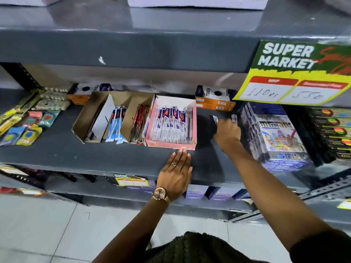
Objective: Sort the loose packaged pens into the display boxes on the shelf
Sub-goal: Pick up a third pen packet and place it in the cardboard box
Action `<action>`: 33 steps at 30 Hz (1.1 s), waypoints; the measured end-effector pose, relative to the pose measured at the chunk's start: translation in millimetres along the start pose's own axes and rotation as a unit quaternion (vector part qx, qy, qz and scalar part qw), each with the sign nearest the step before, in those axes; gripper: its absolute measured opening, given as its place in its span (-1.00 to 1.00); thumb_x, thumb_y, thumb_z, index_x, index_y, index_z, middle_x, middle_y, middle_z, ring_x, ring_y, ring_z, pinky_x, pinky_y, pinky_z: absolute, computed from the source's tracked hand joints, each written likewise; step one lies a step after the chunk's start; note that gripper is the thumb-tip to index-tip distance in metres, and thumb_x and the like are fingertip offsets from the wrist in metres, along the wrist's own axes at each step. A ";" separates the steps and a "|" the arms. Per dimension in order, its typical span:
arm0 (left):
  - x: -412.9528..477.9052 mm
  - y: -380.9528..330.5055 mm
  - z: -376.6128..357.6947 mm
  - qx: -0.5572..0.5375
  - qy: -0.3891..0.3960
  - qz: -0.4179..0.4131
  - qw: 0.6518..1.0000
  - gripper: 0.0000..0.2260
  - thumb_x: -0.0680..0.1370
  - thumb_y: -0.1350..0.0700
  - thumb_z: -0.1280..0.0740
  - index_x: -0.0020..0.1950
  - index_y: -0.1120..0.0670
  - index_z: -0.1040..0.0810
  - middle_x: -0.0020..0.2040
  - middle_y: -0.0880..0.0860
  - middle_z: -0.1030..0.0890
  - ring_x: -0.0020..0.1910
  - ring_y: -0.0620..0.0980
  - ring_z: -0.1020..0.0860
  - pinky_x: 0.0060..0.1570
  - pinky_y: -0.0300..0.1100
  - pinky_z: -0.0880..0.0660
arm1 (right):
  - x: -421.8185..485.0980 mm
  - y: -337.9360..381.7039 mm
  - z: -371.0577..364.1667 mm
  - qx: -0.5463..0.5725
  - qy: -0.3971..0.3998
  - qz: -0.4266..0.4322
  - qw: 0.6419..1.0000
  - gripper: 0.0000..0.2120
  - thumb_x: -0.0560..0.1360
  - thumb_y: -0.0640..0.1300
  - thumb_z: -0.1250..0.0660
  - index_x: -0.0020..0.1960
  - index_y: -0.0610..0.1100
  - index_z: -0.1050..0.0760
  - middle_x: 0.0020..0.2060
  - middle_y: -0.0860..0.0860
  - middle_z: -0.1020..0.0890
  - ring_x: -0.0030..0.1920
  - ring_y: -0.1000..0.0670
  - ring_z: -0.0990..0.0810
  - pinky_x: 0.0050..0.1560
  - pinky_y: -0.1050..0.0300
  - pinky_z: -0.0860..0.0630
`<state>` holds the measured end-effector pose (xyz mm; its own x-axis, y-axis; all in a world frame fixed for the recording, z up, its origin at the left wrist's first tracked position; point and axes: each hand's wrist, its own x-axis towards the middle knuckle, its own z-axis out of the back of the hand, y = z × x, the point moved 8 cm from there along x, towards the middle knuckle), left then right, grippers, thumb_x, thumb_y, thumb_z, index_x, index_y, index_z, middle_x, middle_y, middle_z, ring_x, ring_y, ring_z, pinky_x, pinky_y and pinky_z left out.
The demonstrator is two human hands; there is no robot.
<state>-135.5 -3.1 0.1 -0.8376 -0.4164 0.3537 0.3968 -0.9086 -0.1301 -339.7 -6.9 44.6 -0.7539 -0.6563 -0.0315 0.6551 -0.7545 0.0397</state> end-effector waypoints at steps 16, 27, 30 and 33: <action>8.8 47.6 59.5 -0.493 -0.154 0.162 0.841 -0.75 0.60 0.04 -0.23 0.24 0.02 -0.56 -0.12 0.03 -0.68 -0.18 -0.10 -0.63 -0.16 -0.14 -0.57 | -94.5 -12.9 12.0 0.632 0.198 -0.078 0.745 -0.77 0.46 -0.29 -0.36 -0.30 -0.07 -0.65 -0.40 -0.03 -0.70 -0.44 0.01 -0.66 -0.36 0.19 -0.61; 7.5 85.0 44.3 -0.711 0.063 0.382 0.587 -0.81 0.49 0.25 -0.41 0.07 0.28 -0.62 -0.01 0.23 -0.68 -0.14 0.12 -0.67 -0.20 -0.16 -0.62 | -146.3 45.8 -7.8 0.612 0.274 -0.054 0.740 -0.88 0.45 -0.34 -0.37 -0.01 -0.26 -0.59 -0.40 0.02 -0.67 -0.48 0.17 -0.61 -0.46 0.39 -0.51; 5.3 95.7 47.0 -0.707 0.055 0.378 0.595 -0.79 0.49 0.27 -0.39 0.10 0.30 -0.60 0.04 0.25 -0.66 -0.13 0.09 -0.67 -0.18 -0.17 -0.62 | -150.2 50.6 -14.4 0.563 0.284 -0.048 0.775 -0.86 0.40 -0.25 -0.46 -0.06 -0.11 -0.62 -0.32 0.05 -0.68 -0.40 0.21 -0.57 -0.42 0.41 -0.44; 3.4 103.0 49.0 -0.702 0.055 0.373 0.604 -0.78 0.49 0.27 -0.39 0.11 0.32 -0.60 0.02 0.22 -0.67 -0.07 0.12 -0.67 -0.16 -0.15 -0.63 | -153.2 55.7 -20.5 0.557 0.295 -0.046 0.775 -0.84 0.36 -0.31 -0.48 -0.14 -0.09 -0.63 -0.38 0.08 -0.70 -0.41 0.18 -0.59 -0.46 0.41 -0.45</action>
<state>-79.1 -96.6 33.3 -0.6724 -0.6561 -0.3428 0.0345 0.4348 -0.8999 -186.7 51.3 31.1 -0.4249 -0.7382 -0.5240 -0.0975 -0.5381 0.8372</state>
